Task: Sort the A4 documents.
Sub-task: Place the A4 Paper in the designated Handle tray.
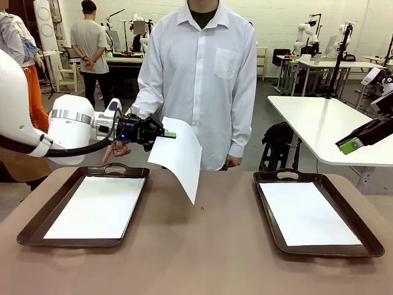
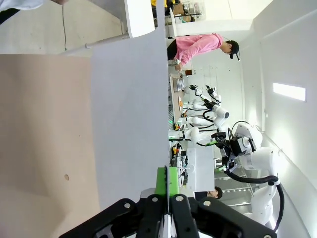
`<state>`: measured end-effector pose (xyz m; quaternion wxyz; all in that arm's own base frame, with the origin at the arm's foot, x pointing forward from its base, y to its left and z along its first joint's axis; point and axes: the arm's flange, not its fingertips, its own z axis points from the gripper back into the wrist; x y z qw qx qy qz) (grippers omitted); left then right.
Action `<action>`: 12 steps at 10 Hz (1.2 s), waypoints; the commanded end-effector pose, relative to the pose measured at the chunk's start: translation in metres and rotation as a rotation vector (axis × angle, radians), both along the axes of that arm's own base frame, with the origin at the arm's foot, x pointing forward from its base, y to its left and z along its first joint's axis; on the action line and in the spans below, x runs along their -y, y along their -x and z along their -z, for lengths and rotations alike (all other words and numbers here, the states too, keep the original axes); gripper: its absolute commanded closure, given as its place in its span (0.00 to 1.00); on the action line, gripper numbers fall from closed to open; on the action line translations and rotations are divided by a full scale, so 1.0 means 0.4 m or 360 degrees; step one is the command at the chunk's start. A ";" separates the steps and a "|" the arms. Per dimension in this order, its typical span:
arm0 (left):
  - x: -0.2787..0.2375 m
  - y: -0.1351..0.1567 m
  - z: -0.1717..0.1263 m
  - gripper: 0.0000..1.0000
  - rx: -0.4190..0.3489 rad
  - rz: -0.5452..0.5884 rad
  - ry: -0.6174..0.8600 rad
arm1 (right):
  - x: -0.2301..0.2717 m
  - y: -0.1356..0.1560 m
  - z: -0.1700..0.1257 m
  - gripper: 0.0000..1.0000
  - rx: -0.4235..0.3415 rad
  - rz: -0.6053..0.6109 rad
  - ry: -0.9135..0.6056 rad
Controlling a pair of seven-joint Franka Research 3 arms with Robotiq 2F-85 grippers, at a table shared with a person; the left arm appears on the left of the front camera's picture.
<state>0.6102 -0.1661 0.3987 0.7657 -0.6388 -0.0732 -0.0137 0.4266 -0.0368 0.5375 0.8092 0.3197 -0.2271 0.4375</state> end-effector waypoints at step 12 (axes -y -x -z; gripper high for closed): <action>-0.303 0.084 -0.076 0.99 -0.0109 0.0295 -0.0278 | -0.001 0.002 0.001 0.00 0.0009 -0.0012 -0.0004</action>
